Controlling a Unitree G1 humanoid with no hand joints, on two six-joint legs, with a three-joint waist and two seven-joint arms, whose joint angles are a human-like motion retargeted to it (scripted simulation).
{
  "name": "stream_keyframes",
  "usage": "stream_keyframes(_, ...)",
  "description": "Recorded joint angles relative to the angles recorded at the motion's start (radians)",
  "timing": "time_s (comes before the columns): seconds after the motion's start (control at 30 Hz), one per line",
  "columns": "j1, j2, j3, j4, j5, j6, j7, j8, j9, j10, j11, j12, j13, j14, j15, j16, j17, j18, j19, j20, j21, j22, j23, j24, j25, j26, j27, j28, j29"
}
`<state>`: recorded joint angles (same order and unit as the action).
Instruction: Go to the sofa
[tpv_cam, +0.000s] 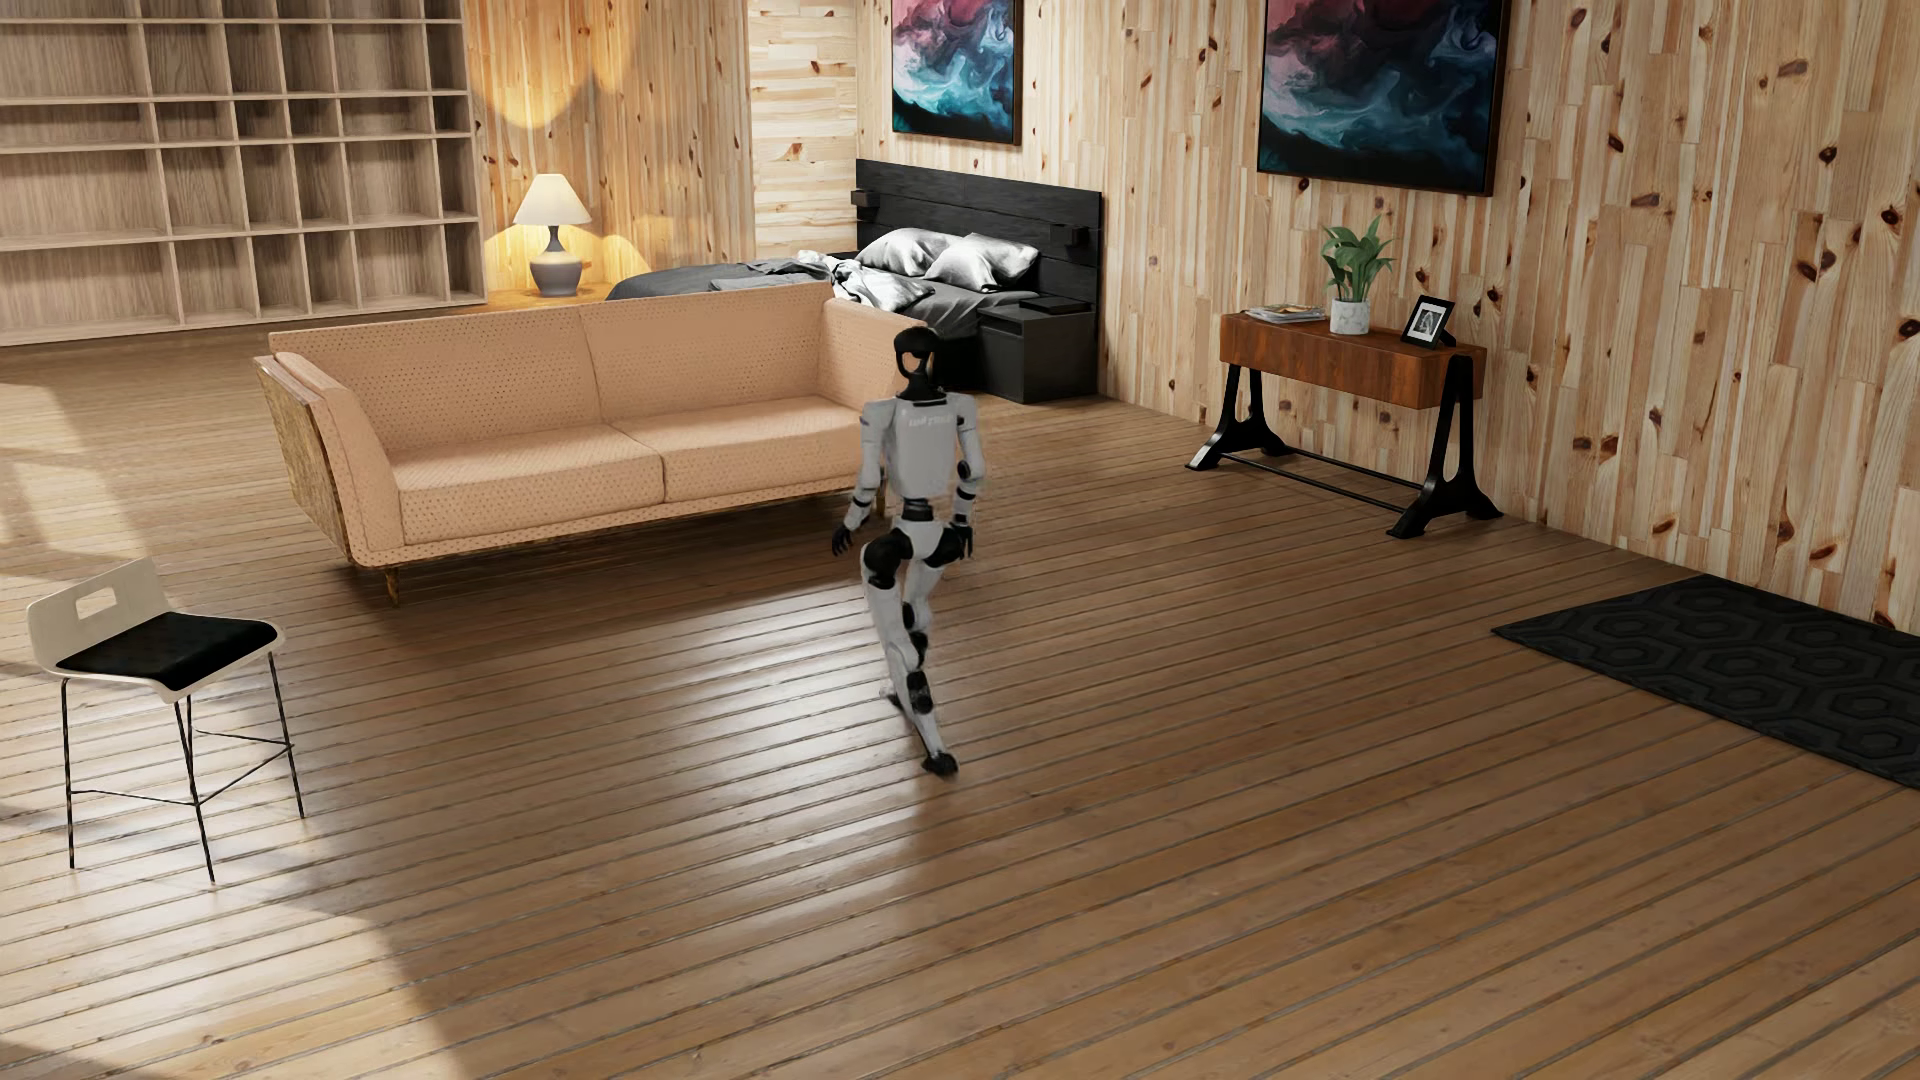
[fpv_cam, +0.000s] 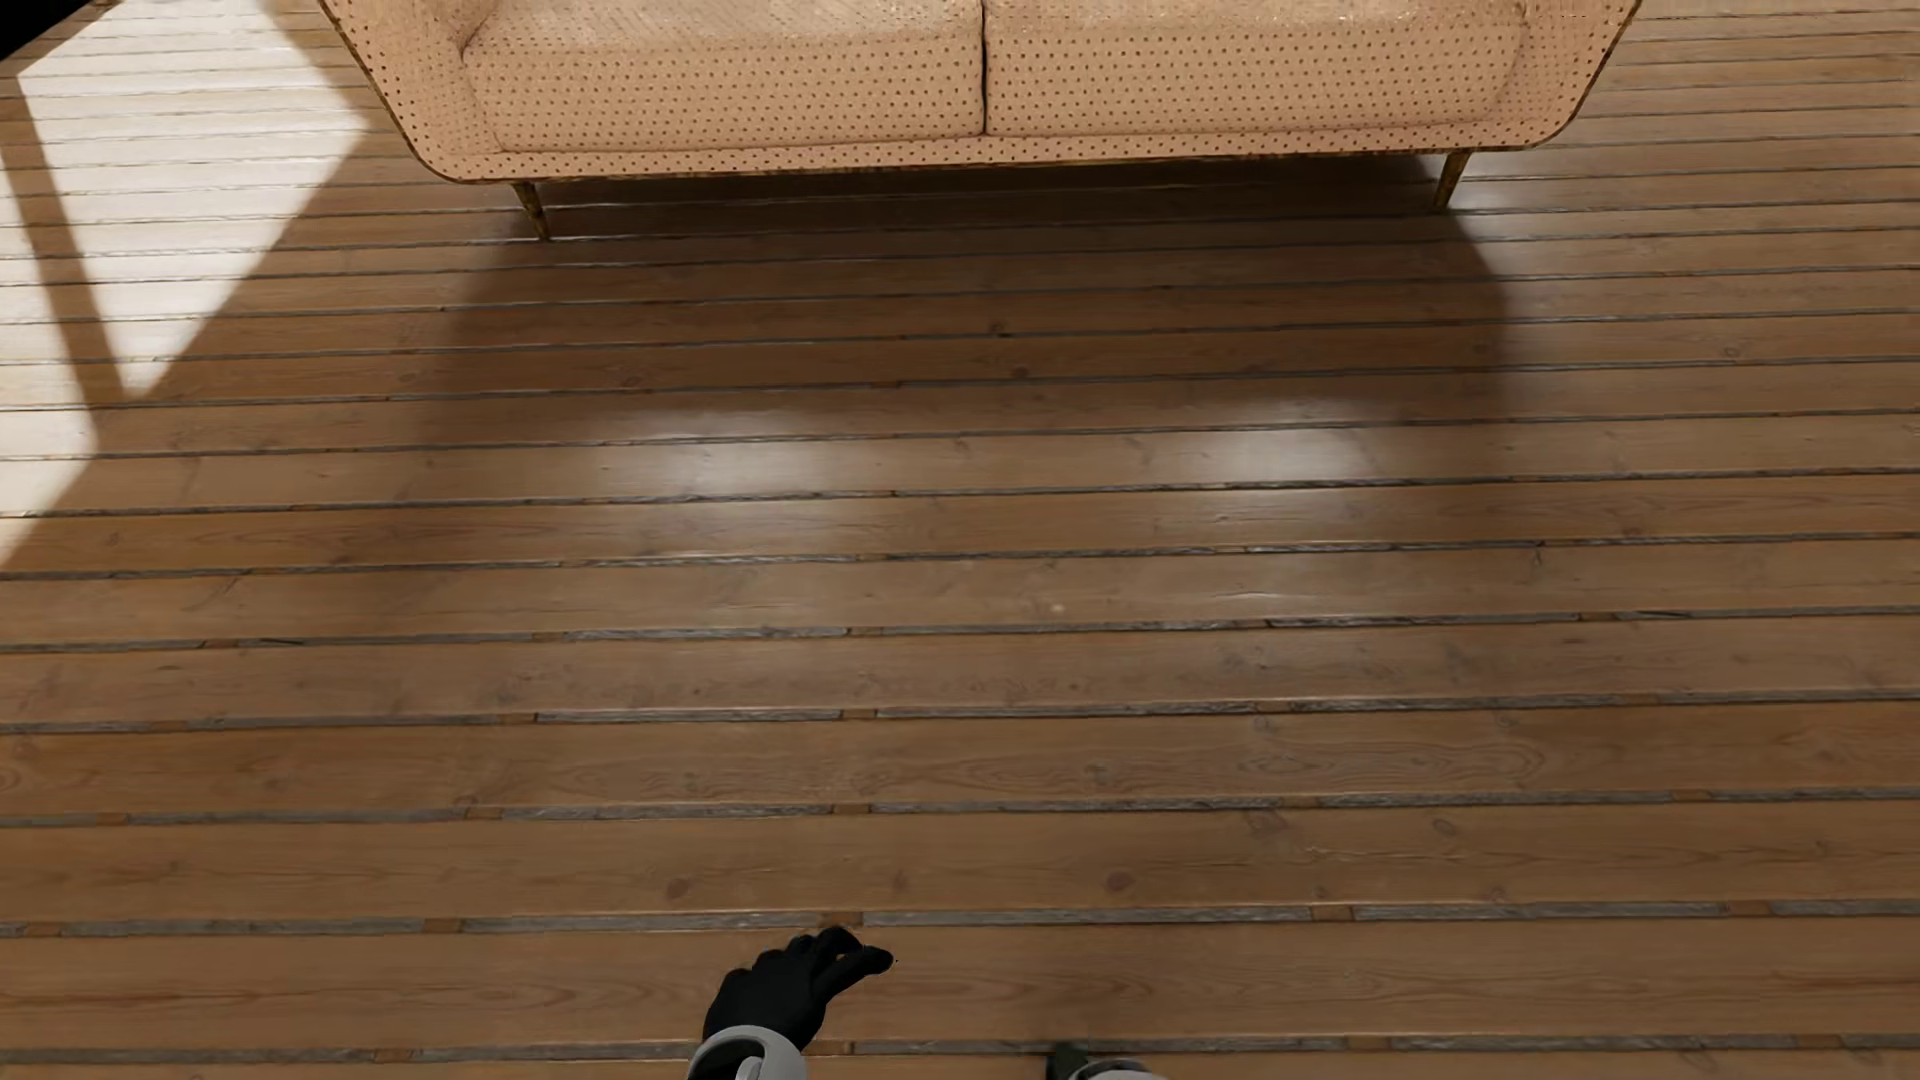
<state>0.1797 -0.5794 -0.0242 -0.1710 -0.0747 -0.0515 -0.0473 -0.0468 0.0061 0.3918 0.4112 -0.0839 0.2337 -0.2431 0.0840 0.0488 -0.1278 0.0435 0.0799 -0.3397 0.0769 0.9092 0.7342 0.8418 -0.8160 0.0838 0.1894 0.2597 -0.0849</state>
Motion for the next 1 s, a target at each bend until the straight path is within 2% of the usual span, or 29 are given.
stream_keyframes(0.03,0.005,0.012,-0.005,0.024,0.025,0.016,-0.001,-0.009,-0.003,0.059,0.053,0.029,-0.003,0.063,-0.026,-0.001,0.014,-0.018,-0.044,0.015,-0.014,0.033,0.018,0.001,-0.002,0.031,0.007,0.006,-0.002)
stream_keyframes(0.1,-0.073,0.068,-0.016,0.086,0.070,0.051,-0.016,-0.055,-0.003,0.295,0.096,0.076,-0.023,0.280,-0.105,0.016,0.049,-0.146,-0.095,0.016,-0.046,0.092,0.046,0.023,-0.001,0.071,0.022,-0.015,-0.002)
stream_keyframes(0.13,-0.151,0.101,-0.023,0.122,0.087,0.067,-0.022,-0.088,-0.001,0.461,0.103,0.080,-0.011,0.386,-0.139,0.043,0.061,-0.237,-0.112,-0.014,-0.060,0.118,0.059,0.055,0.003,0.067,-0.003,-0.036,-0.018)
stream_keyframes(0.17,-0.243,0.138,-0.030,0.161,0.102,0.083,-0.023,-0.123,0.002,0.621,0.101,0.080,-0.015,0.498,-0.171,0.075,0.071,-0.279,-0.122,-0.046,-0.068,0.127,0.070,0.088,0.001,0.051,-0.023,-0.050,-0.027)
stream_keyframes(0.2,-0.333,0.182,-0.033,0.194,0.115,0.098,-0.022,-0.151,0.006,0.750,0.091,0.082,-0.026,0.522,-0.200,0.104,0.074,-0.268,-0.129,-0.058,-0.065,0.116,0.077,0.099,-0.007,0.032,-0.039,-0.056,-0.031)
stream_keyframes(0.23,-0.424,0.225,-0.033,0.216,0.131,0.111,-0.023,-0.171,0.011,0.844,0.083,0.089,-0.042,0.469,-0.229,0.130,0.073,-0.252,-0.131,-0.042,-0.056,0.088,0.084,0.082,-0.020,0.017,-0.052,-0.058,-0.032)
stream_keyframes(0.27,-0.502,0.269,-0.028,0.222,0.148,0.122,-0.022,-0.181,0.016,0.892,0.074,0.108,-0.066,0.413,-0.256,0.149,0.071,-0.220,-0.132,-0.007,-0.041,0.041,0.089,0.049,-0.035,0.011,-0.055,-0.054,-0.029)
stream_keyframes(0.3,-0.571,0.312,-0.019,0.220,0.164,0.129,-0.024,-0.182,0.020,0.894,0.066,0.134,-0.095,0.357,-0.284,0.167,0.067,-0.210,-0.132,0.040,-0.030,-0.013,0.101,0.011,-0.051,0.008,-0.063,-0.044,-0.027)
stream_keyframes(0.37,-0.686,0.393,0.006,0.204,0.193,0.139,-0.034,-0.170,0.026,0.787,0.052,0.184,-0.143,0.201,-0.335,0.175,0.059,-0.148,-0.135,0.134,-0.011,-0.119,0.097,-0.064,-0.071,0.013,-0.082,-0.015,-0.025)
stream_keyframes(0.43,-0.754,0.471,0.034,0.205,0.214,0.144,-0.028,-0.147,0.028,0.538,0.024,0.227,-0.178,0.145,-0.373,0.167,0.048,-0.125,-0.138,0.189,0.004,-0.199,0.061,-0.107,-0.071,0.015,-0.105,0.006,-0.035)
stream_keyframes(0.47,-0.766,0.512,0.048,0.213,0.222,0.145,-0.014,-0.133,0.028,0.376,0.001,0.235,-0.191,0.142,-0.385,0.154,0.040,-0.097,-0.138,0.191,0.013,-0.216,0.042,-0.106,-0.062,0.022,-0.114,0.017,-0.042)
stream_keyframes(0.53,-0.748,0.597,0.071,0.223,0.236,0.146,0.028,-0.103,0.024,0.016,-0.056,0.257,-0.214,0.202,-0.391,0.144,0.028,-0.089,-0.136,0.177,0.032,-0.226,0.014,-0.081,-0.042,0.020,-0.121,0.031,-0.051)
stream_keyframes(0.6,-0.722,0.671,0.088,0.214,0.246,0.143,0.051,-0.070,0.020,-0.206,-0.076,0.279,-0.227,0.216,-0.397,0.133,0.024,-0.117,-0.131,0.169,0.050,-0.206,0.001,-0.045,-0.029,0.018,-0.121,0.052,-0.069)
stream_keyframes(0.63,-0.721,0.702,0.095,0.206,0.245,0.140,0.053,-0.052,0.017,-0.193,-0.069,0.290,-0.226,0.228,-0.403,0.122,0.023,-0.109,-0.126,0.174,0.057,-0.187,0.001,-0.035,-0.027,0.018,-0.119,0.061,-0.084)
stream_keyframes(0.67,-0.724,0.731,0.102,0.192,0.239,0.135,0.042,-0.034,0.014,-0.139,-0.054,0.303,-0.218,0.287,-0.395,0.106,0.023,-0.044,-0.120,0.183,0.063,-0.163,0.003,-0.028,-0.026,0.020,-0.115,0.069,-0.095)
stream_keyframes(0.73,-0.694,0.776,0.110,0.170,0.204,0.112,0.056,-0.011,0.004,-0.049,0.011,0.326,-0.175,0.378,-0.314,0.069,0.028,-0.015,-0.100,0.200,0.042,-0.101,0.013,-0.020,-0.006,0.028,-0.095,0.078,-0.103)
stream_keyframes(0.8,-0.649,0.736,0.112,0.132,0.147,0.076,0.087,0.007,-0.001,0.008,0.200,0.330,-0.116,0.336,-0.125,0.043,0.033,0.005,0.003,0.196,0.017,-0.026,0.042,-0.003,0.030,0.030,-0.071,0.071,-0.086)
stream_keyframes(0.83,-0.619,0.667,0.112,0.113,0.111,0.059,0.107,0.012,0.000,0.019,0.358,0.321,-0.098,0.301,-0.004,0.036,0.013,0.016,0.044,0.183,0.047,0.006,0.057,0.014,0.018,0.024,-0.075,0.064,-0.052)
stream_keyframes(0.87,-0.590,0.584,0.113,0.094,0.063,0.043,0.128,0.006,0.003,0.027,0.519,0.306,-0.086,0.268,0.110,0.032,-0.025,0.027,0.123,0.168,0.101,0.026,0.059,0.032,-0.017,0.015,-0.095,0.060,-0.012)
stream_keyframes(0.9,-0.561,0.499,0.112,0.076,0.005,0.027,0.145,-0.011,0.007,0.031,0.656,0.282,-0.071,0.236,0.214,0.027,-0.070,0.030,0.164,0.160,0.145,0.044,0.041,0.049,-0.047,0.003,-0.125,0.060,0.016)
stream_keyframes(0.93,-0.533,0.411,0.108,0.055,-0.035,0.012,0.154,-0.012,0.013,0.038,0.759,0.255,-0.054,0.204,0.217,0.025,-0.095,0.034,0.166,0.145,0.157,0.051,0.015,0.062,-0.054,-0.005,-0.135,0.061,0.026)
stream_keyframes(1.0,-0.473,0.259,0.093,0.016,-0.082,-0.009,0.153,-0.015,0.024,0.052,0.846,0.190,-0.002,0.143,0.028,0.029,-0.097,0.043,0.114,0.116,0.088,0.061,-0.038,0.085,0.013,-0.024,-0.109,0.062,-0.003)
